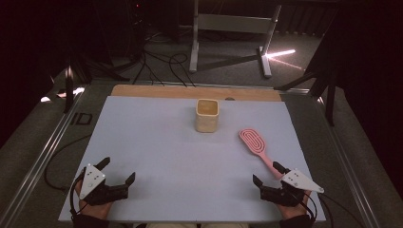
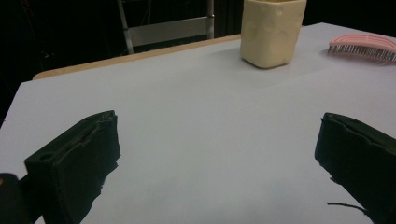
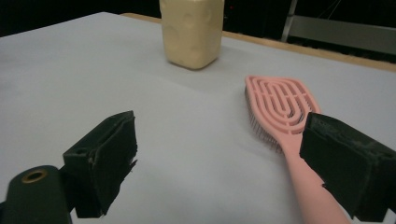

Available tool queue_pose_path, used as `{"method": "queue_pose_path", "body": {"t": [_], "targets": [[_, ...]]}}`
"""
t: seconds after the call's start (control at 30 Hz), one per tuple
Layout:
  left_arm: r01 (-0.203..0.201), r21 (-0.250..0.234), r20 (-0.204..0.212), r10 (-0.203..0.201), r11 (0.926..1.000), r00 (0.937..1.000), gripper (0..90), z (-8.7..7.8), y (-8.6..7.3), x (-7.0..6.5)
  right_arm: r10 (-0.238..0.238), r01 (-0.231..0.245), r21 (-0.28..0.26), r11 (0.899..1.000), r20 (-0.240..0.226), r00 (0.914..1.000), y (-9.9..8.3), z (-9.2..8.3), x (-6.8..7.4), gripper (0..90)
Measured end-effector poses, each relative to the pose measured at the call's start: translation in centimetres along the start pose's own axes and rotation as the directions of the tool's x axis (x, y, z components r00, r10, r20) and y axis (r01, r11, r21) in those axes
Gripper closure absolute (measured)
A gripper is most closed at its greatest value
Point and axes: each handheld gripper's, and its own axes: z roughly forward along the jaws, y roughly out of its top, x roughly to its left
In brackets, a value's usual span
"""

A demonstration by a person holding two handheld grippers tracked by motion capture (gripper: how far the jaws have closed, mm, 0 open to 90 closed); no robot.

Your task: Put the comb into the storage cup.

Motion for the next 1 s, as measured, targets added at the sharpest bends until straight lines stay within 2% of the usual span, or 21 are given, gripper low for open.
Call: {"method": "queue_pose_path", "body": {"t": [0.2,0.47,0.63,0.67,0.87,1.0], "targets": [[0.001,0.007,-0.009,0.0,1.0,1.0,0.1,0.1,-0.1,0.0,0.014,-0.014,0.041,0.999,-0.006,0.9999,-0.2,0.3,-0.4,9.2],[-0.002,0.011,-0.017,0.003,0.9999,0.9998,0.1,0.2,-0.1,-0.1,0.047,-0.045,0.064,0.997,-0.033,0.9984,0.2,0.6,-0.5,8.9],[0.001,0.018,-0.022,-0.001,0.9998,0.9998,0.1,0.3,-0.2,0.0,0.036,-0.033,0.083,0.996,-0.043,0.9984,1.3,0.7,-0.5,8.9],[0.0,0.02,-0.024,0.0,0.9998,0.9997,0.1,0.3,-0.3,0.0,0.024,-0.02,0.091,0.996,-0.042,0.9988,1.5,0.8,-0.5,8.9],[-0.003,0.027,-0.026,0.004,0.9996,0.9997,0.2,0.4,-0.3,-0.1,0.026,-0.022,0.107,0.994,-0.03,0.9992,2.9,0.9,-1.2,8.9],[-0.004,0.027,-0.027,0.005,0.9996,0.9996,0.1,0.4,-0.3,-0.1,0.013,-0.013,0.129,0.991,0.001,0.9999,3.9,1.1,-1.5,9.0]]}}
